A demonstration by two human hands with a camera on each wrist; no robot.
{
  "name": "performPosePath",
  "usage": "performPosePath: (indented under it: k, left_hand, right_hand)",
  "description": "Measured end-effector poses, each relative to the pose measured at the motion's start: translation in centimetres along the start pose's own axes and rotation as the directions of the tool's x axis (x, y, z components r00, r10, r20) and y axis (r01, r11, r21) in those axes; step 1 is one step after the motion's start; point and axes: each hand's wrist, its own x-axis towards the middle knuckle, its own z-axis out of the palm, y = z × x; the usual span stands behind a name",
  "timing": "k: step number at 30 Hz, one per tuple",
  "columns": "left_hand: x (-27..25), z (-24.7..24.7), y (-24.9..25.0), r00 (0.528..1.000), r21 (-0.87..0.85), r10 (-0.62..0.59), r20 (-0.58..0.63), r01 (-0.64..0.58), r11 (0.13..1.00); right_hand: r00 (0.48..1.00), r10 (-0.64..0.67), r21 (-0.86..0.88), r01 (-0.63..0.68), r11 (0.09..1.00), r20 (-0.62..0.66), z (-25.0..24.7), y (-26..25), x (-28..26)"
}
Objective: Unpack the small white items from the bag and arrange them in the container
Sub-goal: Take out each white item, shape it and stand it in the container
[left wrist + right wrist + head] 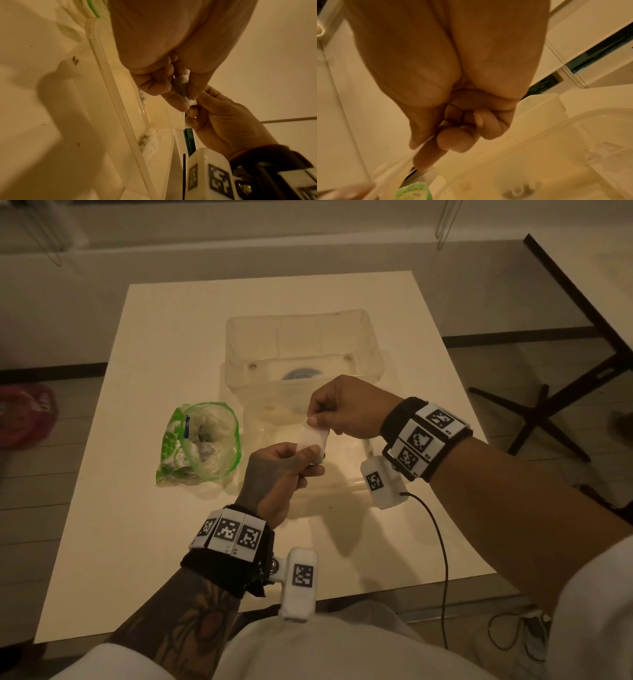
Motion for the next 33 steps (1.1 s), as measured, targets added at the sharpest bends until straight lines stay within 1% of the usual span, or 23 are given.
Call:
performPosePath:
  k: [5,9,15,17,19,22,26,30,33]
  left_hand:
    - [0.2,0.1,0.1,1.0,0.025,0.001,-0.007,-0.001,1.0]
    - [0.0,0.3,0.1,1.0,0.045,-0.002,0.005,0.002,0.999]
    - [-0.3,0.7,0.5,0.998,0.01,-0.037,0.045,0.037,0.999]
    - [-0.2,0.5,0.5,0.998,0.01,-0.047,0.034,0.047,0.999]
    - [0.1,0.2,0.5,0.999,0.037,-0.041,-0.006,0.041,0.998]
    - [0.3,-0.1,0.4,0.998,0.091,-0.031,-0.062,0.037,0.995]
    - [0.3,-0.4,0.1,0.997,0.124,-0.047,-0.058,0.054,0.991]
    - [0.2,-0.5,-0.2,0.996,0.158,-0.062,-0.071,0.072,0.985]
    - [0.3,-0.6,-0.3,0.995,0.189,-0.07,-0.072,0.082,0.979]
  right_hand:
    - [1.0,0.017,-0.026,-0.017,1.0,0.002,-0.3,0.2,-0.1]
    - [0.999,0.036,-0.057,-0.035,0.998,0.033,-0.7,0.4,-0.3]
    - [0.998,0.053,-0.08,-0.051,0.996,0.03,-1.2,1.0,-0.8]
    - [0.998,0.068,-0.097,-0.066,0.993,0.018,-1.6,1.3,-1.1]
    - [0.996,0.087,-0.121,-0.084,0.989,0.014,-1.9,1.8,-1.5]
    - [0.994,0.112,-0.224,-0.105,0.969,0.02,-2.3,3.0,-2.1]
    - [0.985,0.166,-0.354,-0.144,0.924,0.034,-2.0,4.7,-2.7]
    - [0.971,0.223,-0.482,-0.155,0.863,0.086,-1.2,6.0,-3.0]
    - [0.956,0.261,-0.545,-0.149,0.825,0.134,-0.7,6.7,-2.9]
